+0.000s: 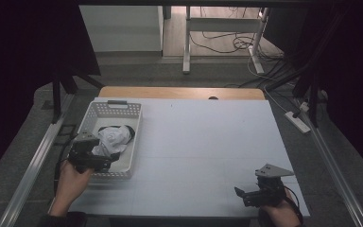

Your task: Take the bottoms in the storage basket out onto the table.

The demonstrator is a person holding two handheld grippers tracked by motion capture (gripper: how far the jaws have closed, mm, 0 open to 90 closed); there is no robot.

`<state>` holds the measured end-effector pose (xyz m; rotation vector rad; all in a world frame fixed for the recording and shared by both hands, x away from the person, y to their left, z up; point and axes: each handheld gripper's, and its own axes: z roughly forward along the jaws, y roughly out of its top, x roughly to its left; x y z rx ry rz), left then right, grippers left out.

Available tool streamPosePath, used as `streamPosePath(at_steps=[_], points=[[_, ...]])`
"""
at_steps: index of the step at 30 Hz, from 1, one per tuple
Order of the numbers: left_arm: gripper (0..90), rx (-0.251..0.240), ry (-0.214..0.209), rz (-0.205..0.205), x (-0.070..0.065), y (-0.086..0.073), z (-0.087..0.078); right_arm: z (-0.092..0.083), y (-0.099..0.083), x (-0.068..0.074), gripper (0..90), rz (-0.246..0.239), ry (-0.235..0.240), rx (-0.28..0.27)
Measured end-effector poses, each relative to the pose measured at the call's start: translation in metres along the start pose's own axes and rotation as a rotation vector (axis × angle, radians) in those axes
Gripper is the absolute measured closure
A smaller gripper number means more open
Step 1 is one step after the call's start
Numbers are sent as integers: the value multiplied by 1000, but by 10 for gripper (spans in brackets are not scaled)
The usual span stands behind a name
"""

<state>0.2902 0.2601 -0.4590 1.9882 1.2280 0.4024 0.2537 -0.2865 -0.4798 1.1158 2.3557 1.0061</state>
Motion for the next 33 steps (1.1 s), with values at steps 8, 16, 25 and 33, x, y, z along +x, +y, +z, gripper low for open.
streamPosePath(at_steps=[8,16,25,33], points=[[0,24,11,11,7,12,7,0,0,0,0,0,2,1],[0,51,34,1,18,18,16,1,0,0,0,-1,3,5],[0,62,23,-32,36,24,24,1,0,1,0,-3,4,11],[0,78,51,-19,46,31,35,1,1,1,0,-5,4,16]])
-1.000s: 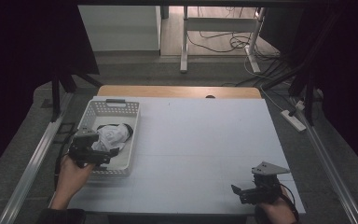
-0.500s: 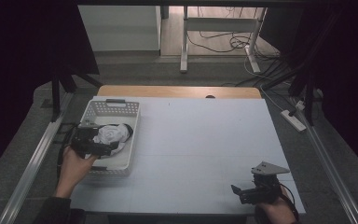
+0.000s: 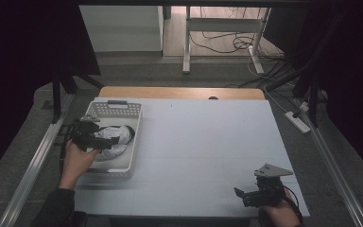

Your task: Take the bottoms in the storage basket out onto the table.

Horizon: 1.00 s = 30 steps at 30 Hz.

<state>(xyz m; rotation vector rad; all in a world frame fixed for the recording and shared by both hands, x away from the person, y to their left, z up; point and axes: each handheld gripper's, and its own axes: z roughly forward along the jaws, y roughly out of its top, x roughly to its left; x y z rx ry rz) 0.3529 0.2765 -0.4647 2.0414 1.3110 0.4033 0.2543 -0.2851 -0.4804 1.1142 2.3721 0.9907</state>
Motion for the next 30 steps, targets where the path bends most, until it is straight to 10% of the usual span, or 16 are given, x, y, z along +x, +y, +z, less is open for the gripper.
streamPosePath(at_steps=[30], points=[[0,228,-31,-89,34,6,59,1,0,1,0,-17,2,9]])
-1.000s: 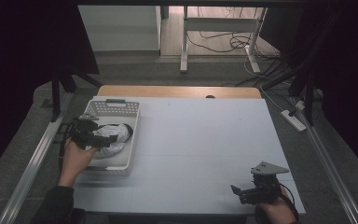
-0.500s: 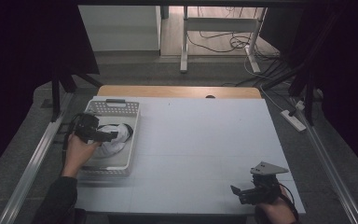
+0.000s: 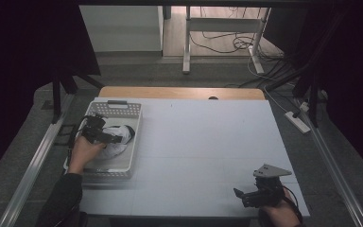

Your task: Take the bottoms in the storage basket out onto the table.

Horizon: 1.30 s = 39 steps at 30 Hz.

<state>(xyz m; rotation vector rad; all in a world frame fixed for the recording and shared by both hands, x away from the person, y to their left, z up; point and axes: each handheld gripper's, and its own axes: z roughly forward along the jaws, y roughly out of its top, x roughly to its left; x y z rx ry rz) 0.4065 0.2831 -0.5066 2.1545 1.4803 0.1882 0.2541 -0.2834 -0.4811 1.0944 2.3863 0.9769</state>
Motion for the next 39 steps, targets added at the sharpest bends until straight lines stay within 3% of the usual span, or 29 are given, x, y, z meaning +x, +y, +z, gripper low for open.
streamPosePath(at_steps=[3,12,16,23,27,33,39], points=[[0,7,7,-15,1,1,2,0,0,0,0,-1,0,2],[0,99,64,-23,0,2,15,0,0,1,0,-7,-1,3],[52,133,95,-27,-3,2,17,0,0,1,0,-9,-2,5],[279,128,87,-19,-5,1,12,0,0,1,0,-12,-2,7],[362,136,72,-46,-7,1,10,0,0,1,0,-12,-2,6],[458,125,49,-64,-7,2,8,0,0,1,0,-13,-2,6],[483,119,33,-64,-9,4,6,0,0,1,0,-15,1,4]])
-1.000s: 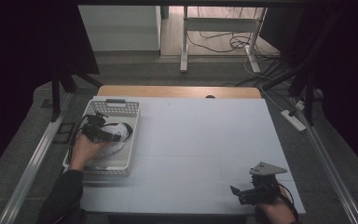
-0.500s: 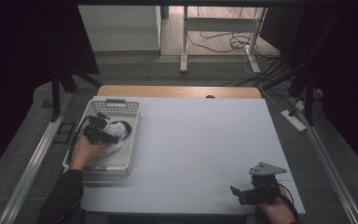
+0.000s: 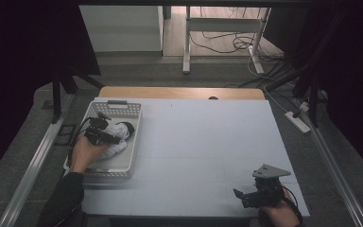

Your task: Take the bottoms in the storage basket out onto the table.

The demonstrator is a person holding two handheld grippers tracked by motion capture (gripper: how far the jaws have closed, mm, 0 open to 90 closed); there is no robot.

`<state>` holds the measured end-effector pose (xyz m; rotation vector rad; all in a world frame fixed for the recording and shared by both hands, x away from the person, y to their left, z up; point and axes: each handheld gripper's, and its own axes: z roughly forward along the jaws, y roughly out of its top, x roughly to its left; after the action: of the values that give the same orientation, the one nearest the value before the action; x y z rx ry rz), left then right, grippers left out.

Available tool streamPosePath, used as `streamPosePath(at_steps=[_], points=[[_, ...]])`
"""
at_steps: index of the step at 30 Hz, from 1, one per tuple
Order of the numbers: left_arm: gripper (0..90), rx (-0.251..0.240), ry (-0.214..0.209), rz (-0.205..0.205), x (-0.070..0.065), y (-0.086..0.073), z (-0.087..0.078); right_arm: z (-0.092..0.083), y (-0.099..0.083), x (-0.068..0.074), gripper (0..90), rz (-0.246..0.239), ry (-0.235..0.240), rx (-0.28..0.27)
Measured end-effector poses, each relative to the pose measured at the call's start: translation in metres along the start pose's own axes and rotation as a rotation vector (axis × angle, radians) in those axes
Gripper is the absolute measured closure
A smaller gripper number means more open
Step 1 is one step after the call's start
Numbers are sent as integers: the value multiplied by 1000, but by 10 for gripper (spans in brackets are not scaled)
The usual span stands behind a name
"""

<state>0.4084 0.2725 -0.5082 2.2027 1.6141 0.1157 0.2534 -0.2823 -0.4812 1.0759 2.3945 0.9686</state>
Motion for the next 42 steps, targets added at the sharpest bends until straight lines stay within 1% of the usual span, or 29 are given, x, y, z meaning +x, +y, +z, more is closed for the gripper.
streamPosePath(at_steps=[3,5,8,10,14,19,26,32,35,39,42], points=[[486,-6,-13,11,-1,1,-3,0,0,0,0,-2,1,-1],[485,-23,-19,23,-2,1,-6,0,0,0,0,-2,2,-1],[486,-50,-31,22,-2,1,-12,0,0,0,0,-4,3,-1],[486,-60,-38,14,-2,1,-17,0,0,0,0,-3,3,-1],[486,-118,-43,25,-2,0,-29,0,0,0,0,-4,4,-2],[486,-172,-46,38,-3,-1,-41,-1,0,0,0,-2,5,-3],[485,-245,-62,35,-5,-3,-59,-1,0,-1,0,3,12,-8],[485,-279,-65,41,-8,-5,-70,-1,0,-1,0,4,13,-6],[485,-288,-66,47,-9,-5,-74,-1,0,-1,0,5,16,-7],[485,-298,-68,59,-15,-4,-79,-1,0,-1,0,5,16,-5],[485,-304,-68,76,-20,-3,-82,-1,0,-1,0,7,16,-5]])
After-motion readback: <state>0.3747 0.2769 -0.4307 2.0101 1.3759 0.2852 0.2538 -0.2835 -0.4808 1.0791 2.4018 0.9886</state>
